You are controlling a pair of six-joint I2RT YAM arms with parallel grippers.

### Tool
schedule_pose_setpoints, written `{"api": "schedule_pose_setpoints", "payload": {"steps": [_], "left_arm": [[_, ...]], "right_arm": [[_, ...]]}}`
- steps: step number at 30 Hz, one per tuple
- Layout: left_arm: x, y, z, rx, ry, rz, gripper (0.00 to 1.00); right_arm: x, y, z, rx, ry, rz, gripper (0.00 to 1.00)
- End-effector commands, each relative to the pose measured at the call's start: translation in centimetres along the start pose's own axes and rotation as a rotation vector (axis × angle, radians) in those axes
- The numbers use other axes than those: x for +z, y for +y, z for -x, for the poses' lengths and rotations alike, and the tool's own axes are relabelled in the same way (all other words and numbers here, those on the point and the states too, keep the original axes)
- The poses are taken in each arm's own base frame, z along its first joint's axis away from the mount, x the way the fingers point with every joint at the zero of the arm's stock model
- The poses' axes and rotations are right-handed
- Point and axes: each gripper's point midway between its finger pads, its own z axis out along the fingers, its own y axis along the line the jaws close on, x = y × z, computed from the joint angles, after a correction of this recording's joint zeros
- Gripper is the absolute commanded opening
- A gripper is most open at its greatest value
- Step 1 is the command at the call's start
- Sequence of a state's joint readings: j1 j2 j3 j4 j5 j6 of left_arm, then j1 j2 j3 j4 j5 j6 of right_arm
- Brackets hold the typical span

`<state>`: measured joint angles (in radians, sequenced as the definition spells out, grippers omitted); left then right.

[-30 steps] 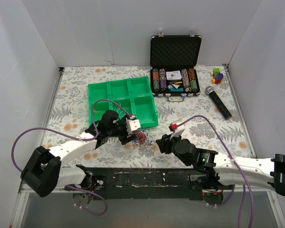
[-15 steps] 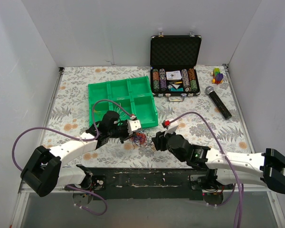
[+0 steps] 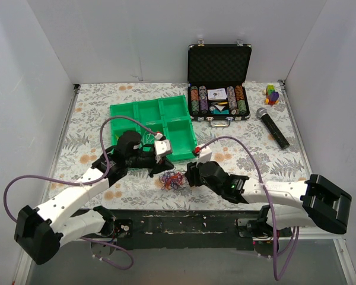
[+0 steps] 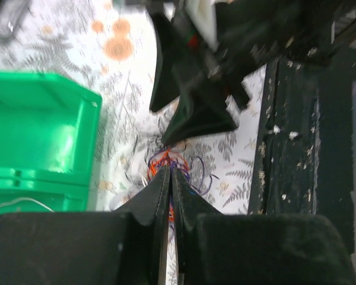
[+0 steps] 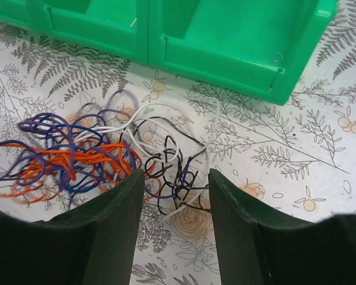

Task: Untangle the cables
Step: Untie the cable.

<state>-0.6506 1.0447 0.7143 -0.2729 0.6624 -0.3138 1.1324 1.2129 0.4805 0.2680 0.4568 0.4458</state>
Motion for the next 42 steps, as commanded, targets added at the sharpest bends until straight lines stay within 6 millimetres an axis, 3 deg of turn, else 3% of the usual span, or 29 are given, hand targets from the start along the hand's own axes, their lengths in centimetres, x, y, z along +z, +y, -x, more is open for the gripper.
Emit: {"api": "schedule_pose_setpoints", "payload": {"steps": [1, 8, 13, 17, 19, 23, 33, 42], "left_arm": [[-2.5, -1.7, 5.1, 0.010, -0.084, -0.030, 0.00], [-4.2, -2.1, 8.0, 0.015, -0.130, -0.013, 0.00], [-3.5, -2.0, 7.5, -0.030, -0.129, -0.013, 0.00], [-2.8, -1.4, 7.2, -0.050, -0.149, 0.008, 0.00], [-2.5, -1.1, 7.3, -0.056, -0.153, 0.010, 0.00], [-2.4, -0.9, 8.3, -0.056, -0.168, 0.008, 0.00], [-2.6, -1.0, 10.0, -0.061, -0.203, 0.000, 0.00], [-3.8, -2.0, 12.8, -0.110, -0.252, -0.030, 0.00]], "right_arm": [[0.8, 2.4, 3.6, 0.009, -0.065, 0.057, 0.56], [-0.7, 2.1, 6.0, -0.005, -0.115, 0.028, 0.56], [-3.2, 1.9, 7.2, 0.006, -0.195, 0.075, 0.56], [-4.8, 3.6, 7.4, -0.012, -0.251, 0.223, 0.57], [-5.0, 4.3, 6.5, -0.021, -0.243, 0.269, 0.59], [-4.7, 5.5, 5.4, -0.032, -0.228, 0.325, 0.60], [-2.8, 10.4, 8.0, -0.114, -0.259, 0.352, 0.62], [-0.2, 9.4, 6.5, -0.110, -0.256, 0.249, 0.58]]}}
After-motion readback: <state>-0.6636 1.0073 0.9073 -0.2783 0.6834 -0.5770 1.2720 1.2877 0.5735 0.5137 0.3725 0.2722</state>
